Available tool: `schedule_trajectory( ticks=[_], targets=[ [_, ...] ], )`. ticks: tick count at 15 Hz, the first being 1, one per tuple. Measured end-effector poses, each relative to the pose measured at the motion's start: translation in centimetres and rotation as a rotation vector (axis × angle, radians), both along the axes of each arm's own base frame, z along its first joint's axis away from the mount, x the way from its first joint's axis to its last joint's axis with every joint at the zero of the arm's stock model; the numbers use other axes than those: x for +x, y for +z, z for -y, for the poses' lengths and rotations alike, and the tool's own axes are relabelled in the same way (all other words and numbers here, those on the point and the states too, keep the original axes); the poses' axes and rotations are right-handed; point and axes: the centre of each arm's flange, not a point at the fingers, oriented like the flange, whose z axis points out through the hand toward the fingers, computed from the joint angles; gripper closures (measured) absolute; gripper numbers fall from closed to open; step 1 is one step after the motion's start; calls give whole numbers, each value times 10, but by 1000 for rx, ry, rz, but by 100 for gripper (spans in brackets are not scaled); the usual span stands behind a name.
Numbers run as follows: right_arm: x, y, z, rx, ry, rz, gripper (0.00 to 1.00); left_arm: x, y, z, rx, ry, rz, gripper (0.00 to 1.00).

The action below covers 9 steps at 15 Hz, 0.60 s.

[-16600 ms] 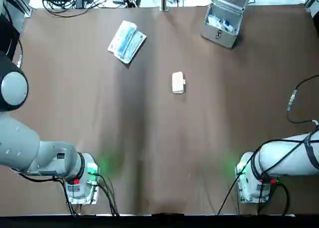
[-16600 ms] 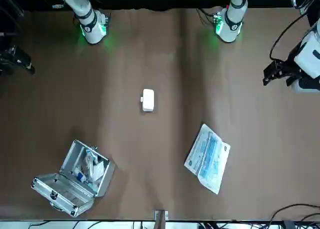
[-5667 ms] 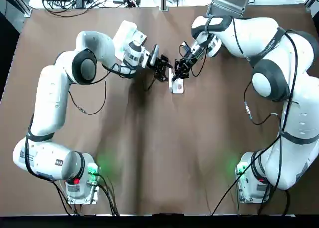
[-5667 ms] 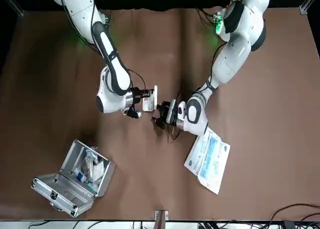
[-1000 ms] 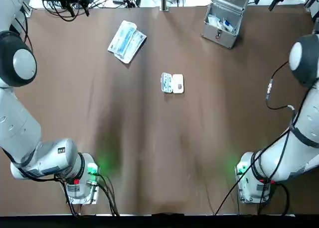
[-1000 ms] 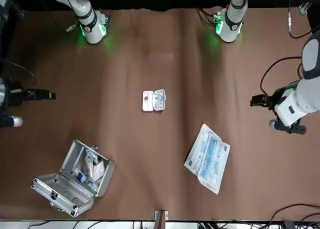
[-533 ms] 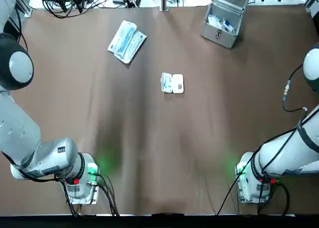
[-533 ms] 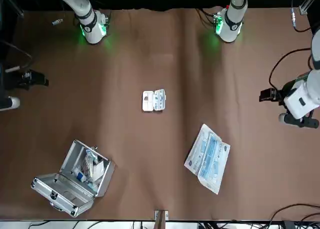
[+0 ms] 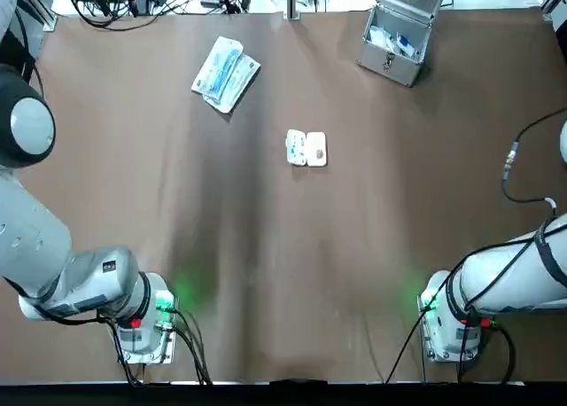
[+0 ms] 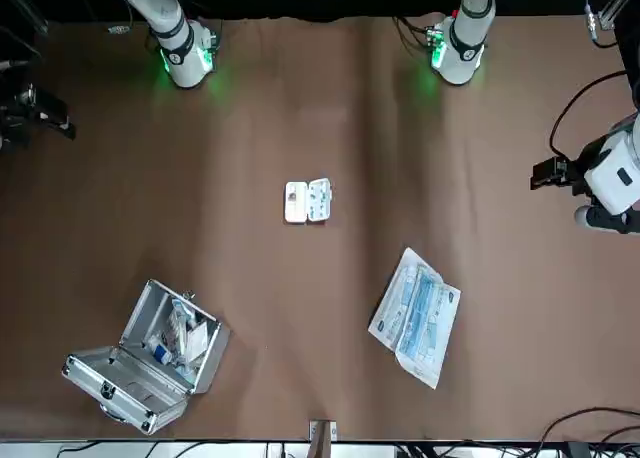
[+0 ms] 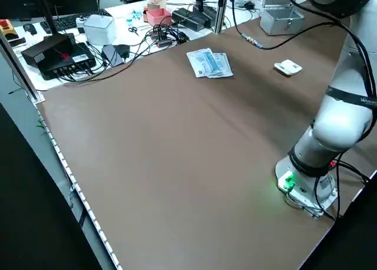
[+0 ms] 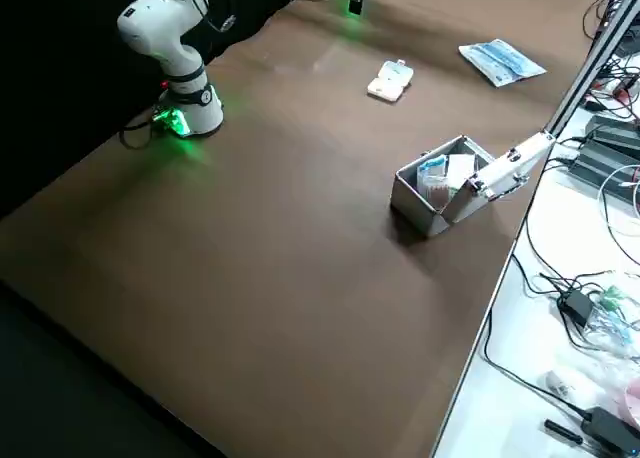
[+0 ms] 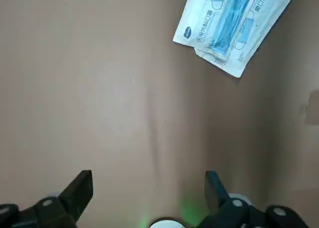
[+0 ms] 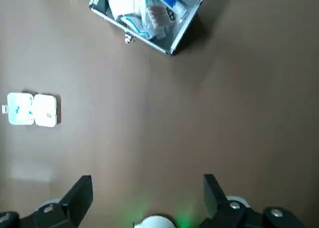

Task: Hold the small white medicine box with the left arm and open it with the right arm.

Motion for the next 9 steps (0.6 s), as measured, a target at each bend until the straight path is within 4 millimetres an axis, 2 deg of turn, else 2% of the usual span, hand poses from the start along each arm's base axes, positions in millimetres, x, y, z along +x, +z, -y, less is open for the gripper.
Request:
schedule_trajectory(
  ticks=[2,4,5,9],
  targets=[
    [-6,-4,-3,-1,-22,55,2,-3,9,-8,6,30,15,0],
    [-9,-3,1,-4,-34,98,2,-3,16,-8,13,72,47,0],
    [-11,-1,2,-5,-38,109,2,-3,18,-2,17,91,65,0],
    [-12,1,10,-37,-55,126,2,-16,14,40,42,79,104,0]
  ],
)
